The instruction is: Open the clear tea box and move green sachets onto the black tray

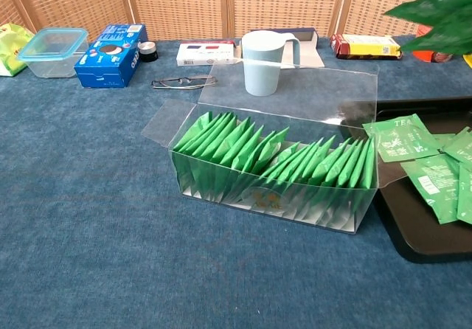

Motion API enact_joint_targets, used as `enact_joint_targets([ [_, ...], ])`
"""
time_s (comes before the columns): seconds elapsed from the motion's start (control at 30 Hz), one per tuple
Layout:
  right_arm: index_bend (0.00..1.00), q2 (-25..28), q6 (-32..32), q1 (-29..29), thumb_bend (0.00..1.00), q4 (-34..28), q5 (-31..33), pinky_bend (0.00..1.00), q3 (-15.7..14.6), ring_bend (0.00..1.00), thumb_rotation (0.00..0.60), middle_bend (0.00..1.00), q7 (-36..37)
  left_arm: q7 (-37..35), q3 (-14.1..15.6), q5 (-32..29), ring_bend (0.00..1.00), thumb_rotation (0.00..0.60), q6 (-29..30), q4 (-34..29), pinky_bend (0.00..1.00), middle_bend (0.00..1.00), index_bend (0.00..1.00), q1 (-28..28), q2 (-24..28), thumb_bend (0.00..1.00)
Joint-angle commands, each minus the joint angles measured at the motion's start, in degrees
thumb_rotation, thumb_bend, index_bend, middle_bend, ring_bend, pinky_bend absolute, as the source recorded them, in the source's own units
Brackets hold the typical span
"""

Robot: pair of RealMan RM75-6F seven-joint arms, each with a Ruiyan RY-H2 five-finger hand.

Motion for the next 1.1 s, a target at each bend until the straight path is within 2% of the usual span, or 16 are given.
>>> enact_joint_targets([
  [0.03,0.73,0.7,0.6,-1.0,0.32,0.6,0.4,0.04,0.2,0.13,0.600,0.20,0.6,0.1,-0.1,0.0,0.00,0.600,0.0,-0.2,0.22,0.04,0.05,-0.1,0.0,0.22],
  [0.53,0.70,1.4,0.9,-5.3,0.32,3.0,2.2,0.04,-0.3,0.12,0.600,0.20,1.1,0.6,-1.3,-0.4,0.00,0.600,1.3,-0.7,0.22,0.04,0.05,-0.2,0.3,0.22],
  [0.8,0.52,-0.2,-1.8,-6.3,0.33,4.2,3.7,0.03,-1.3,0.09,0.600,0.13,-0.2,0.7,-1.0,0.0,0.00,0.600,1.2,-0.8,0.22,0.04,0.05,-0.2,0.2,0.22],
  [0.97,0.36,-1.8,-3.9,-5.6,0.33,4.8,5.0,0.03,-0.9,0.06,0.600,0.09,-1.9,0.6,-0.8,0.2,0.00,0.600,1.4,-0.7,0.22,0.04,0.05,0.1,0.2,0.22],
  [1.1,0.30,-2.4,-4.9,-5.2,0.32,4.6,6.7,0.02,-0.2,0.04,0.600,0.06,-3.9,0.2,-0.4,0.2,0.00,0.600,1.6,-0.3,0.22,0.04,0.05,0.4,0.2,0.22],
])
